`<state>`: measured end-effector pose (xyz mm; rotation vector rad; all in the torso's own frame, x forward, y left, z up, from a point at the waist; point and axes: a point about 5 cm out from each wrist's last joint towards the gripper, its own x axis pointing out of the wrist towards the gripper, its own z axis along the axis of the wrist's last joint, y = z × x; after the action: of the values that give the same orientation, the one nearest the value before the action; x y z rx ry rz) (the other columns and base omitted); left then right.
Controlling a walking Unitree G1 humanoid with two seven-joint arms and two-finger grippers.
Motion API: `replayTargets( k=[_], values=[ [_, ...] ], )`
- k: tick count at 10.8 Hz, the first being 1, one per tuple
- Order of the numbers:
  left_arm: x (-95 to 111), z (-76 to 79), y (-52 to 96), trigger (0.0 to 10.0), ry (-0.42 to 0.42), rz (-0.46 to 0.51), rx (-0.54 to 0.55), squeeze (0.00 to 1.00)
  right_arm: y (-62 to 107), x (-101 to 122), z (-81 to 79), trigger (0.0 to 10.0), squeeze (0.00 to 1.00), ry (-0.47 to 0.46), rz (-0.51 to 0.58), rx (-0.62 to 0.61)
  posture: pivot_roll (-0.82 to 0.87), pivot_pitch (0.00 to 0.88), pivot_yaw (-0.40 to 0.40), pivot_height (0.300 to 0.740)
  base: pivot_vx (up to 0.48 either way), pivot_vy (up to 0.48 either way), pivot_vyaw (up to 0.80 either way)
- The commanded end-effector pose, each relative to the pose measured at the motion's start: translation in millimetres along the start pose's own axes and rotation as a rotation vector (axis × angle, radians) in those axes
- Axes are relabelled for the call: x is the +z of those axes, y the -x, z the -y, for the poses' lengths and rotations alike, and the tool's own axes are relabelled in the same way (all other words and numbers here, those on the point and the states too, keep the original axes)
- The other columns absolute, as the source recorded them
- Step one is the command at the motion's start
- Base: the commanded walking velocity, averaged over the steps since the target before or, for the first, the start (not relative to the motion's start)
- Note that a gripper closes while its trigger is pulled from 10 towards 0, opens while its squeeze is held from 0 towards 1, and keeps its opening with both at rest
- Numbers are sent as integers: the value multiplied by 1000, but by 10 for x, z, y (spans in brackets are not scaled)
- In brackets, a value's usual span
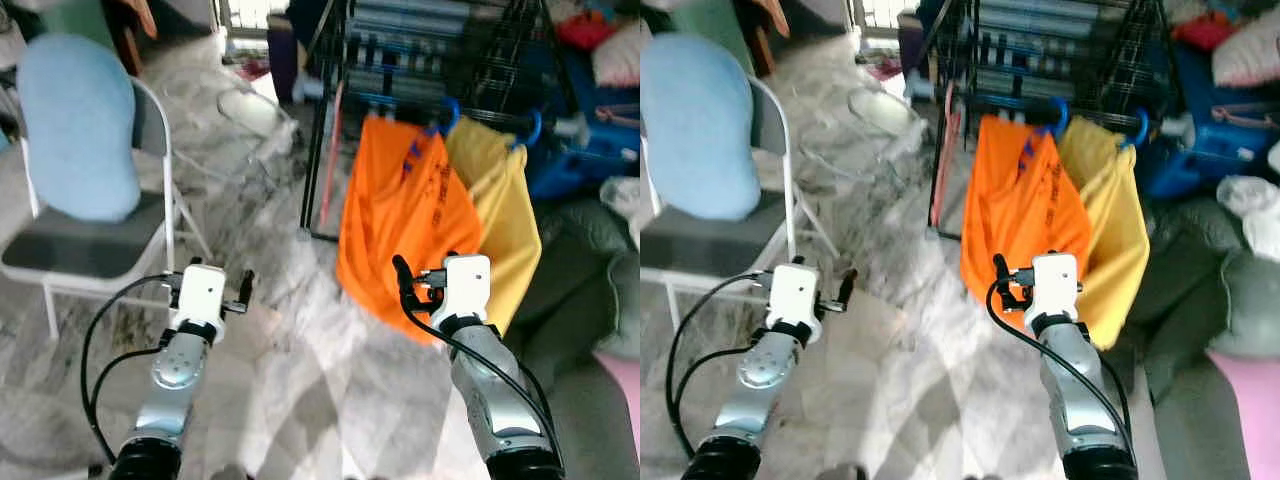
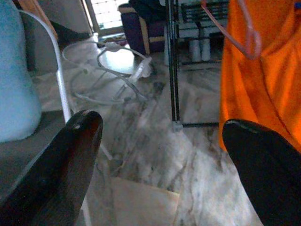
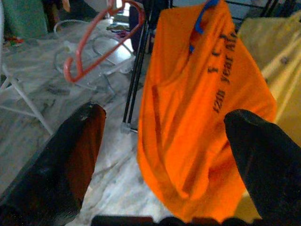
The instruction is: Hang hanger
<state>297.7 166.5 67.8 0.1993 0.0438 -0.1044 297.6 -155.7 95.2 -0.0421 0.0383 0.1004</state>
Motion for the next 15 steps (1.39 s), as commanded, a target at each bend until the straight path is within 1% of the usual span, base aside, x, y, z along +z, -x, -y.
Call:
replayTargets(
  k=[1,2,3,7,9,11,12,14,15],
  values=[
    [-39,3,8,10000,-15,-17,-4,0,13,-5,43,10000,0,-18,6,-25,0,66,-36,740,-341,0,0],
    [-39,3,-9,10000,-22,-18,-7,0,36,-37,55,10000,0,-55,-1,-38,-4,67,-31,740,-341,0,0],
    [-35,2,-16,10000,-25,-18,-8,0,55,-62,65,10000,0,-61,-9,-45,-10,70,-24,740,-394,0,0],
    [-51,-21,-15,10000,-38,-24,-15,0,115,-140,68,10000,0,-60,-30,-49,-8,80,-13,740,-399,0,0],
    [-79,-34,8,10000,-40,-32,-10,0,114,-162,72,10000,0,-59,-37,-47,-5,82,-11,740,-386,0,0],
    [-107,-34,25,10000,-44,-36,-12,0,122,-220,70,10000,0,-72,-54,-52,-2,82,-10,740,0,0,0],
    [-88,-80,11,10000,-24,-24,16,0,122,-235,64,10000,0,-77,-57,-55,-4,78,-4,740,0,0,0],
    [17,-153,-36,10000,2,24,38,0,115,-235,59,10000,0,-82,-50,-67,-8,72,17,740,0,0,0],
    [43,-153,-62,10000,-9,31,33,0,114,-238,60,10000,0,-86,-49,-73,-9,72,18,740,0,0,0]
  ],
)
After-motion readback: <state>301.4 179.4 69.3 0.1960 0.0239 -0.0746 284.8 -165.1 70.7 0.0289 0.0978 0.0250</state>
